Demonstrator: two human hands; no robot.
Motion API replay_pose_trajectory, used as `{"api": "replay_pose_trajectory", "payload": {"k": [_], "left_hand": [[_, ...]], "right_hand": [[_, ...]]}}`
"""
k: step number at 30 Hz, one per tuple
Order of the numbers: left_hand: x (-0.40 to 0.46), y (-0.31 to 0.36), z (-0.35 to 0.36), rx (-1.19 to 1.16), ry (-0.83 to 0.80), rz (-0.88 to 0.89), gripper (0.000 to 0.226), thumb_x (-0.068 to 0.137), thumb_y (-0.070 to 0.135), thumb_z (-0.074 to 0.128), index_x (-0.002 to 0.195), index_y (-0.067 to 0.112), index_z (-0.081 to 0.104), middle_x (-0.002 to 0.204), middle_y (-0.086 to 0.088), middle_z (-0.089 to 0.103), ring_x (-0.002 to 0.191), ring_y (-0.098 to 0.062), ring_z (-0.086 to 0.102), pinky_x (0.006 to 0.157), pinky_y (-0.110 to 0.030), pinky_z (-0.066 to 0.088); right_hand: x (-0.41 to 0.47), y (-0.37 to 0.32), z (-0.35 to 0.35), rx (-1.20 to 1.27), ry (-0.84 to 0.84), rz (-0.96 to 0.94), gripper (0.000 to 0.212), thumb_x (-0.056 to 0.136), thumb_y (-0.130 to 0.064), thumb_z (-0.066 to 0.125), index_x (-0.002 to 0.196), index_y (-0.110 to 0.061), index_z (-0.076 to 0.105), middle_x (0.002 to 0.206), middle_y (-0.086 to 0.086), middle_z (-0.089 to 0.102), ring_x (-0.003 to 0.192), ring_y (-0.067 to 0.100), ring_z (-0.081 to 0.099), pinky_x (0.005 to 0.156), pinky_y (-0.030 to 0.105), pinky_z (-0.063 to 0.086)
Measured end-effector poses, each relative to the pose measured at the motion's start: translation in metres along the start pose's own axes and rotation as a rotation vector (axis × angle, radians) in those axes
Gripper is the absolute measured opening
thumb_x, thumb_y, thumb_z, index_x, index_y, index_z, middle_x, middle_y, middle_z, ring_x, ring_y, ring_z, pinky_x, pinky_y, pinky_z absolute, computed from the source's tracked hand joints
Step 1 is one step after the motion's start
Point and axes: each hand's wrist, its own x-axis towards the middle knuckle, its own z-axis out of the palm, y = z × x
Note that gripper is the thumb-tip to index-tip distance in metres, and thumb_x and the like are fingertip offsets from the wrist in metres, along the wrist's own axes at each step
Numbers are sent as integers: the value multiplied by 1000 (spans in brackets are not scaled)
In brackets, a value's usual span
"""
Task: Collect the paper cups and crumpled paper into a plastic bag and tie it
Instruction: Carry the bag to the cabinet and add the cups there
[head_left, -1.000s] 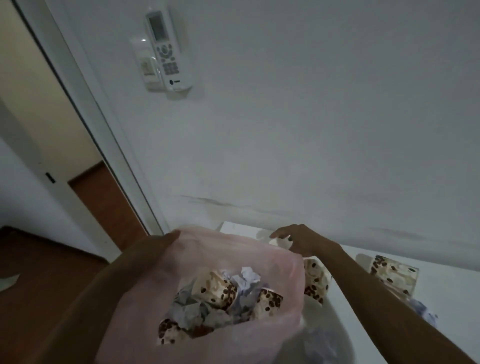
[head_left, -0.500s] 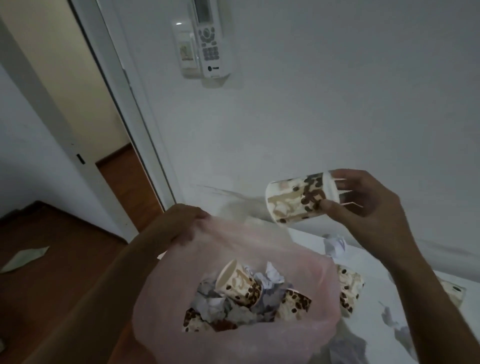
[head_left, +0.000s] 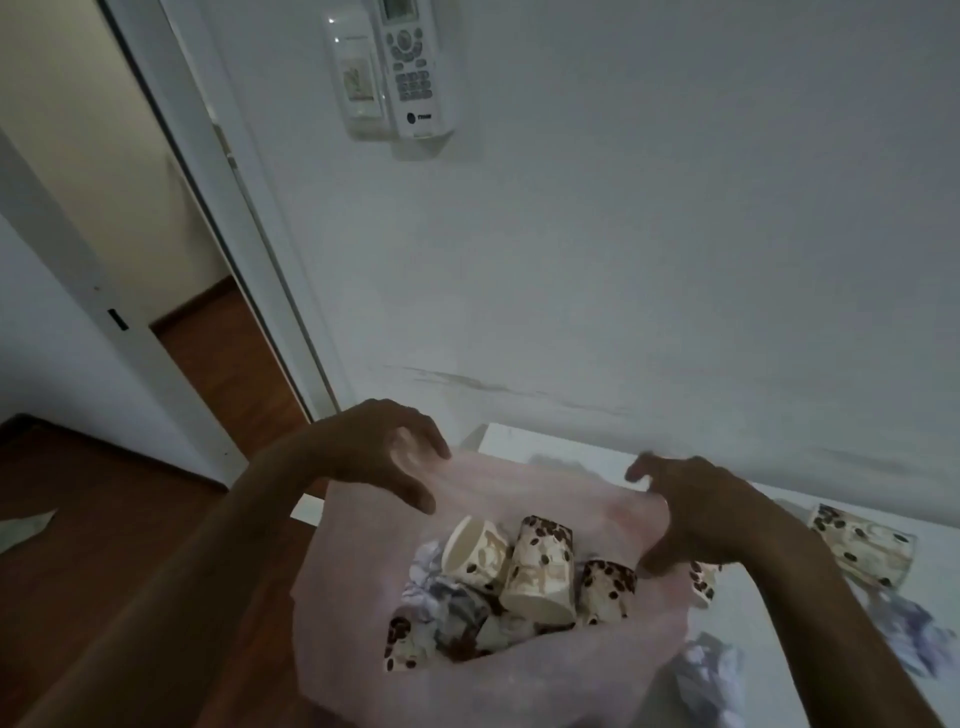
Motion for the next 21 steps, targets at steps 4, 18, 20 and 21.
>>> {"api": "replay_pose_trajectory", "payload": {"k": [4, 18, 20, 21], "left_hand": [[9, -9, -4, 26, 241, -14, 19, 85, 42, 71, 91, 24, 76, 87, 14, 70, 85, -5, 65, 79, -24, 47], [26, 7, 36, -531, 475, -96, 35, 102, 21, 49, 73, 6, 61, 70, -5, 61, 67, -14, 54, 65, -23, 42], [29, 13, 43, -623, 488, -125, 36, 102, 22, 49, 73, 5, 62, 66, -3, 59, 66, -15, 54, 66, -30, 42], [30, 15, 45, -663, 496, -128, 36, 102, 22, 50, 71, 8, 62, 64, -1, 58, 65, -15, 54, 66, -31, 41]], "right_hand": [[18, 10, -3, 139, 169, -20, 12, 84, -22, 67, 78, -30, 60, 83, -10, 57, 83, 17, 59, 66, 23, 39], [29, 73, 40, 601, 409, 529, 68, 91, -66, 41, 100, -2, 63, 86, 15, 72, 72, 31, 72, 72, 45, 61], [23, 76, 61, 548, 129, 653, 68, 88, -59, 57, 115, 4, 53, 95, 20, 68, 68, 33, 72, 62, 43, 62], [20, 74, 70, 549, 43, 658, 67, 86, -55, 64, 118, 2, 49, 100, 20, 67, 73, 33, 72, 64, 43, 62]]}}
